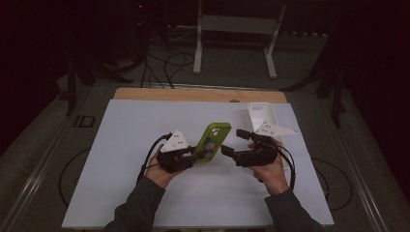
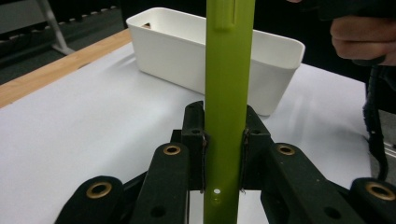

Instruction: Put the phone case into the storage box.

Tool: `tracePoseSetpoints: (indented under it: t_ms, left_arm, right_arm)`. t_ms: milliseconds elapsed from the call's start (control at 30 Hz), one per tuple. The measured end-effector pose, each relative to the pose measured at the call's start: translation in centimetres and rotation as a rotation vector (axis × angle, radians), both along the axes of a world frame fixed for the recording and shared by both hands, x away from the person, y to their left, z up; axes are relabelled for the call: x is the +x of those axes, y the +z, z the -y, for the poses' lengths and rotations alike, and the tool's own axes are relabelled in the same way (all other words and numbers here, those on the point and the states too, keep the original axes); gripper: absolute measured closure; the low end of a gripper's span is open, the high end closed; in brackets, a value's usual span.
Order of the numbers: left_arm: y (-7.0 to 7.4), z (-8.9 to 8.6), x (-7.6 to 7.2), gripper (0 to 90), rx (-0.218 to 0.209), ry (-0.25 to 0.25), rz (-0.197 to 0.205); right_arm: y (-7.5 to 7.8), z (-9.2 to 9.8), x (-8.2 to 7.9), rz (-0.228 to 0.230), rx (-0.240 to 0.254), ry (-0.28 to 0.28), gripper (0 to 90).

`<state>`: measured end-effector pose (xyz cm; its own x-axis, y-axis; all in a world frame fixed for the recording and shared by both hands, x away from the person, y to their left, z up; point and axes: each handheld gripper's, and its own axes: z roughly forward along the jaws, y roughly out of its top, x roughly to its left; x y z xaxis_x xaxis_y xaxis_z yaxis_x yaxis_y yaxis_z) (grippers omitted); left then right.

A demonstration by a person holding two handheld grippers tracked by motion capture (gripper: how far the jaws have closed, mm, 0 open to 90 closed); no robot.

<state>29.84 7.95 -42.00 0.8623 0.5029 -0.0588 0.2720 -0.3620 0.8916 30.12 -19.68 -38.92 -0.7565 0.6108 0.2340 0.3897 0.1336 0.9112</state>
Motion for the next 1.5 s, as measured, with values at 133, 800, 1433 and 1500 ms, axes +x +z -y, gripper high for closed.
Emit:
tracePoseSetpoints:
  t_ms: [133,800,1433,1500]
  left_arm:
    - [0.0,0.1,-0.1,77.7,0.010,0.029,0.014]
    - [-0.2,1.3,-0.7,77.6,0.054,0.156,0.085]
    - [-0.7,2.1,-1.1,77.7,0.043,0.199,0.102]
    - [-0.7,2.1,-1.2,77.6,0.040,0.203,0.104]
  right_arm:
    - [0.0,-0.1,-0.1,0.012,-0.004,-0.016,9.4]
    - [-0.2,-0.6,-0.1,0.022,0.035,-0.085,8.7]
    - [0.0,-1.1,0.0,0.008,0.105,-0.157,8.6]
    - [0.0,-1.2,0.0,0.009,0.109,-0.163,8.6]
